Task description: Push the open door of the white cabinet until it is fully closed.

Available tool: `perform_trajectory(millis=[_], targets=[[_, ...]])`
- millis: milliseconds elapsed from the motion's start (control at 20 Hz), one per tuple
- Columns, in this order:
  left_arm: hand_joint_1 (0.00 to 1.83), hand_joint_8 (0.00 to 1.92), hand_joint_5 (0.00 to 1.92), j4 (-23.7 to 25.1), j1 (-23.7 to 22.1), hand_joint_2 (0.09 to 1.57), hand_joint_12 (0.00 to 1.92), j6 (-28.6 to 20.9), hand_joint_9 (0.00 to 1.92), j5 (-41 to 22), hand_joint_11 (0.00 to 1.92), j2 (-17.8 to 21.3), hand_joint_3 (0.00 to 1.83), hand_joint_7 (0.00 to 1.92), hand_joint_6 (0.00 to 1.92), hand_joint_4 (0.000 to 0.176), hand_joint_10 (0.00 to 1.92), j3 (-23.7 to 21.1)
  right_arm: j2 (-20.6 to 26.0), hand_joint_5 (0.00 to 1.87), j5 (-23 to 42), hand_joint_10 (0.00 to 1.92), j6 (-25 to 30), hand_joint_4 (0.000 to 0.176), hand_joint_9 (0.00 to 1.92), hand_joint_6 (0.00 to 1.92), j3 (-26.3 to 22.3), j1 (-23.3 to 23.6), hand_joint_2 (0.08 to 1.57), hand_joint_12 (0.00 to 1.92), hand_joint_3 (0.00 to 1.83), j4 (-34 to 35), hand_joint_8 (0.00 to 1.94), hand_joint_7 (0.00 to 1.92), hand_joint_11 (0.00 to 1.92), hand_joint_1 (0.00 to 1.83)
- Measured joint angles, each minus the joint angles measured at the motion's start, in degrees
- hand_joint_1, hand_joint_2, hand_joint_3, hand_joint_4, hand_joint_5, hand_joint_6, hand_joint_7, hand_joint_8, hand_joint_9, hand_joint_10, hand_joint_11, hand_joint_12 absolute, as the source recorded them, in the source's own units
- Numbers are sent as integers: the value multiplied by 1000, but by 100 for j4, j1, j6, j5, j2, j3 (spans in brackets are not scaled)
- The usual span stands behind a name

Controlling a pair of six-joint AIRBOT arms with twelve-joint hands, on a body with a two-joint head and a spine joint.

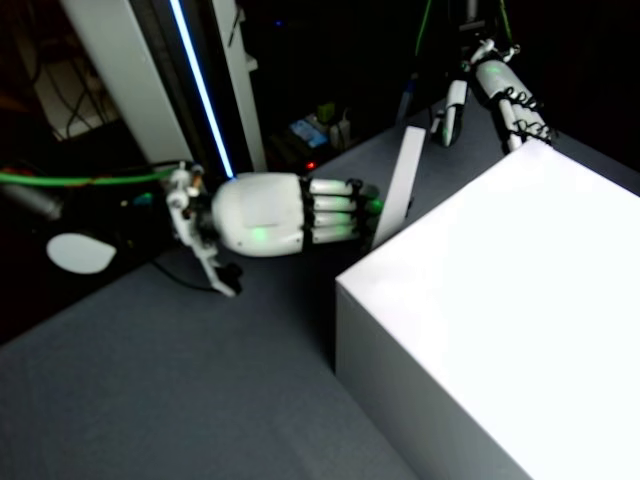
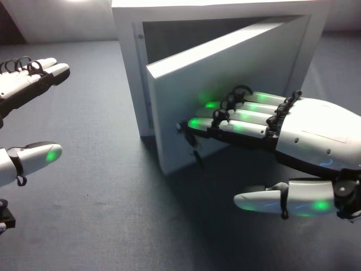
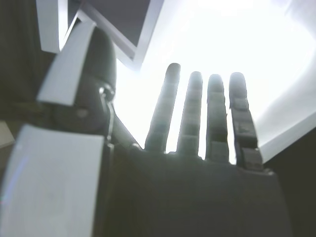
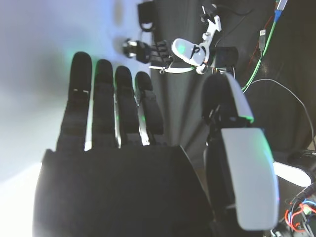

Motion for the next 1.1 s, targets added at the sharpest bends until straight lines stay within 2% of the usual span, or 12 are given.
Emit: perform_trajectory(millis=[50, 100, 150, 200, 300, 350, 500, 850, 900, 950, 1050, 1100], targets=[[510, 1, 77, -13, 24, 1270, 259, 2, 0, -4, 0, 0, 0, 8, 3, 0, 0, 0, -70, 53, -52, 4, -2, 0, 95, 0, 50, 28, 1288, 382, 0, 81, 0, 84, 0, 349], [483, 1, 86, -31, 46, 1277, 181, 2, 0, 11, 0, 0, 1, 13, 2, 0, 0, 0, -131, 39, -98, 0, -2, 0, 46, 0, 107, 57, 1305, 260, 2, 142, 0, 37, 0, 224], [483, 1, 86, -35, 46, 1277, 181, 0, 0, 0, 0, 0, 1, 13, 2, 0, 0, 0, -155, 39, -101, 0, -2, 0, 46, 0, 127, 74, 1305, 260, 2, 181, 0, 37, 0, 224], [465, 0, 75, -48, 52, 1281, 142, 0, 0, 2, 0, 0, 1, 2, 1, 9, 0, -11, -199, 45, -109, 0, -7, 0, 34, 2, 164, 81, 1318, 203, 3, 236, 0, 13, 0, 165], [498, 3, 98, -39, 52, 1275, 152, 0, 0, 4, 0, 0, 0, 21, 4, 0, 0, -11, -269, 9, -164, 1, -24, 0, 25, 0, 201, 129, 1339, 209, 8, 262, 0, 0, 0, 21], [493, 0, 96, -42, 52, 1274, 159, 0, 0, -4, 0, 0, 0, 15, 2, 0, 0, -11, -304, 1, -227, 0, -52, 0, 4, 0, 214, 188, 1341, 207, 7, 275, 0, 0, 0, 28], [501, 4, 110, -42, 52, 1271, 216, 2, 0, -7, 0, 0, 0, 29, 4, 0, 0, -11, -376, 0, -280, 0, -168, 0, 0, 0, 269, 275, 1331, 5, 0, 385, 0, 0, 0, 166], [494, 2, 107, -59, 52, 1271, 95, 2, 0, -39, 0, 0, 1, 8, 0, 0, 0, -24, -380, 0, -400, 7, -315, 0, 18, 0, 208, 293, 1286, 13, 0, 503, 0, 0, 26, 151], [497, 2, 111, -61, 55, 1270, 109, 2, 0, -44, 0, 0, 0, 13, 1, 0, 0, -24, -380, 16, -389, 10, -310, 0, 67, 0, 175, 293, 1256, 239, 26, 455, 0, 31, 4, 164], [501, 1, 108, -76, 72, 1270, 128, 2, 0, -92, 0, 0, 0, 9, 0, 0, 0, -24, -352, 74, -315, 32, -254, 0, 165, 7, 52, 293, 1270, 603, 8, 284, 13, 126, 0, 226], [503, 1, 110, -111, 122, 1264, 201, 4, 0, -142, 0, 0, 0, 12, 0, 0, 0, -42, -262, 84, -212, 39, -210, 0, 235, 6, -37, 293, 1277, 960, 2, 201, 12, 184, 0, 87], [498, 2, 105, -155, 155, 1267, 159, 7, 0, -138, 0, 0, 0, 8, 2, 0, 0, -70, -146, 74, -87, 27, -192, 0, 215, 1, -118, 286, 1282, 1000, 3, 219, 5, 176, 0, 28]])
